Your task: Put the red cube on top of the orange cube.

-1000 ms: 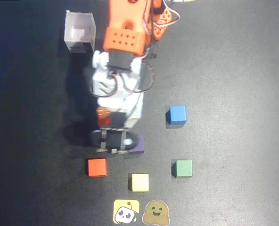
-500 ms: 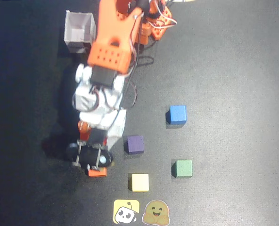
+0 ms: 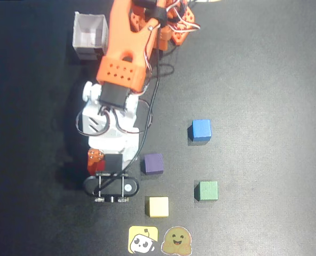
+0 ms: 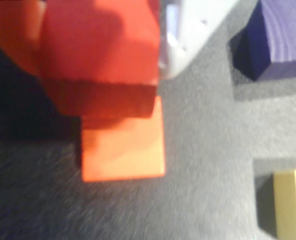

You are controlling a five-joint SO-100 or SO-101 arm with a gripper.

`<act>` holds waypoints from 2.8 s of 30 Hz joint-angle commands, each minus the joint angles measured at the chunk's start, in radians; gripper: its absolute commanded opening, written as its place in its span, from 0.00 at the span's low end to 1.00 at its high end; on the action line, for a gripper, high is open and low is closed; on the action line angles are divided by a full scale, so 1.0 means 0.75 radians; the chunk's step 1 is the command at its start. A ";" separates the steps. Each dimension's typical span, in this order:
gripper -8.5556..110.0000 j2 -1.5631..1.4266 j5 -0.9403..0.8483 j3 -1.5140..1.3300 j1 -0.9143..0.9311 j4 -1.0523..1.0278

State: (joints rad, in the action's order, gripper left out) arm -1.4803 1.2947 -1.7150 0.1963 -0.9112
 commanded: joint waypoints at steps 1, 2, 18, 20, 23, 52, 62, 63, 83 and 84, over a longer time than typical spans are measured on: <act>0.09 0.008 -0.014 0.110 -0.012 0.016; 0.09 0.022 -0.012 0.119 -0.012 0.016; 0.09 0.104 0.027 0.164 -0.018 0.035; 0.09 0.110 0.031 0.164 -0.020 0.043; 0.09 0.119 0.033 0.166 -0.022 0.051; 0.09 0.145 0.084 0.213 -0.025 0.061; 0.09 0.180 0.100 0.237 -0.022 0.070; 0.09 0.184 0.100 0.237 -0.022 0.074; 0.16 0.241 0.121 0.250 -0.025 0.092; 0.16 0.243 0.123 0.250 -0.025 0.092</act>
State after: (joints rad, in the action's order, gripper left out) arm -1.2947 1.3775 -1.5693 0.1871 -0.8560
